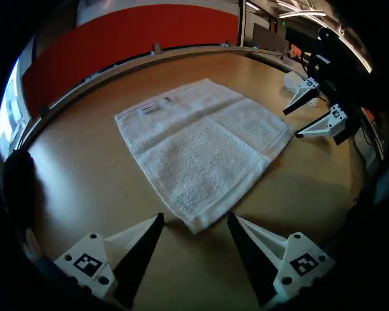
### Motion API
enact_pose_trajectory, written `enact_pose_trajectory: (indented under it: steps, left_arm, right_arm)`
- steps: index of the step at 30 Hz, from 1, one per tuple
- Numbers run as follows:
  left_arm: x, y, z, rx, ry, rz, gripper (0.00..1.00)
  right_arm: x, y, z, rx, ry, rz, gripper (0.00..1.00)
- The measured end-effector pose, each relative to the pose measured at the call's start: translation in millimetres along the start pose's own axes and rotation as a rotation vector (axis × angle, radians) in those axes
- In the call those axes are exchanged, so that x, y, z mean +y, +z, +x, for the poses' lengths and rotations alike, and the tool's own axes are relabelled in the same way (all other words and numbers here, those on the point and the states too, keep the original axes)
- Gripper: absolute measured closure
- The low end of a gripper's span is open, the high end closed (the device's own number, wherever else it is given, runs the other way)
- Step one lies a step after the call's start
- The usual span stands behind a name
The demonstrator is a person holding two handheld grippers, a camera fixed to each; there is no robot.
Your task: Fold towel
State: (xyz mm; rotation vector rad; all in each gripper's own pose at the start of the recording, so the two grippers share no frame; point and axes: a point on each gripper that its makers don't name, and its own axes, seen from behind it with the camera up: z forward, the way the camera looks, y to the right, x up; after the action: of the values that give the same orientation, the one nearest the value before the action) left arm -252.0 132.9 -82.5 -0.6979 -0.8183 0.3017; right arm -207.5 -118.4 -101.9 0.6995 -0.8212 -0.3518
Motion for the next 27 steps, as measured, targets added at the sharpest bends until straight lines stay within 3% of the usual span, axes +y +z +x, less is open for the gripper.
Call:
enact_pose_trajectory:
  steps: [19, 27]
  left_arm:
    - [0.4, 3.9, 0.2, -0.014, -0.006, 0.011, 0.11]
    - [4.3, 3.8, 0.2, -0.018, -0.01, 0.013, 0.24]
  right_arm:
    - [-6.3, 3.4, -4.1, -0.006, 0.011, 0.038, 0.34]
    - [-9.3, 3.4, -3.8, -0.002, 0.005, 0.046, 0.61]
